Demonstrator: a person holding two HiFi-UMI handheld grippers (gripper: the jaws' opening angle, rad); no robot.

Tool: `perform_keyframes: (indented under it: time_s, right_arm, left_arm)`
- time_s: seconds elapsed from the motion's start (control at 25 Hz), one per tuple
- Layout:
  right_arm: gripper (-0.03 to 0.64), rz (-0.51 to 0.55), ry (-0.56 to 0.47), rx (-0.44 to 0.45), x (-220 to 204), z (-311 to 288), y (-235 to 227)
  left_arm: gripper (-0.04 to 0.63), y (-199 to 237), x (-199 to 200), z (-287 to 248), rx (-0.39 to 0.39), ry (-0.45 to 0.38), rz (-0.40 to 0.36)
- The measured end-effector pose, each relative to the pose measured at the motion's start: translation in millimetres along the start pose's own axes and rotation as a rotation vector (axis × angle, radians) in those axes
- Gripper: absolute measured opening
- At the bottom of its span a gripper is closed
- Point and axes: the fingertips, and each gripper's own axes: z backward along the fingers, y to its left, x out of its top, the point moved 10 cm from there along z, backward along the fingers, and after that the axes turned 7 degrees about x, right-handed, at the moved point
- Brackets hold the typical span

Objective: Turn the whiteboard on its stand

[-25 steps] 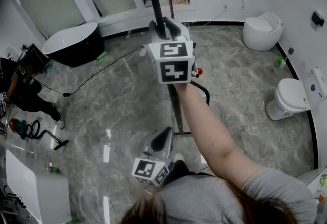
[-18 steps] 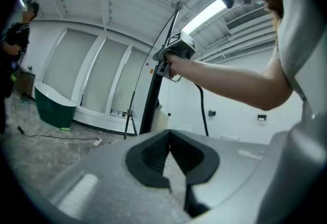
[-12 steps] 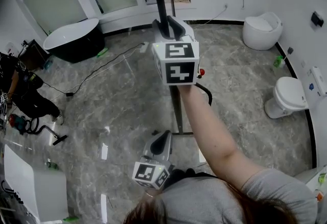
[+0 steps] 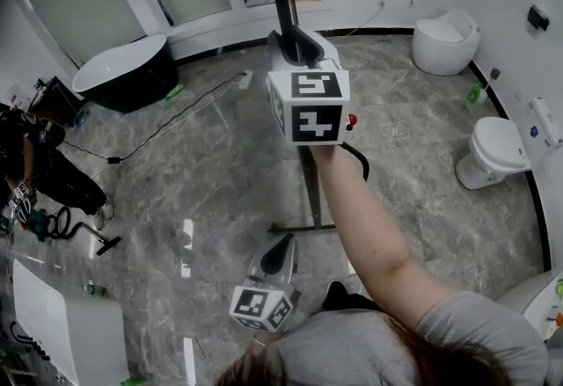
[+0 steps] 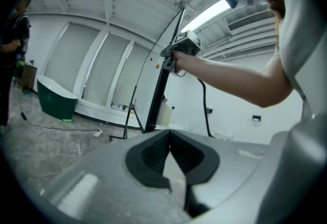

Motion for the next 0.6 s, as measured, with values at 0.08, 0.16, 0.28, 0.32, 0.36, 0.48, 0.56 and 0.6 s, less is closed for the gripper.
perform_keyframes:
  time_s: [0.08, 0.16, 0.28, 0.32, 0.36, 0.48, 0.56, 0.6]
  right_arm:
    - [0.123, -0.002, -0.002, -0.010, 0, 8, 3]
    - [0.121, -0.002, -0.004, -0.022, 3, 16, 6]
    - [0.117, -0.003, 0.010, -0.029, 5, 26, 10]
    - [0.115, -0.003, 0.013, -0.029, 5, 30, 13]
    - [0.115, -0.002, 0.015, -0.032, 5, 33, 15]
    - [0.109, 0.007, 0.017, -0.050, 6, 44, 22]
    - [0.107, 0.011, 0.018, -0.057, 8, 52, 26]
    - [0.107, 0.013, 0.017, -0.060, 9, 56, 28]
  left_arm:
    - [0.002, -1, 1, 11, 0.002, 0.003, 0.002]
    - [0.002, -3, 3, 17, -0.011, 0.004, -0.018]
    - [0.002, -4, 5, 24, -0.026, 0.010, -0.026]
    - [0.002, -4, 5, 27, -0.030, 0.011, -0.028]
    - [0.002, -4, 5, 30, -0.034, 0.010, -0.032]
    - [0.002, -5, 6, 40, -0.050, 0.009, -0.041]
    - [0.002, -7, 5, 47, -0.063, 0.015, -0.044]
    - [0.002, -7, 4, 50, -0.067, 0.017, -0.045]
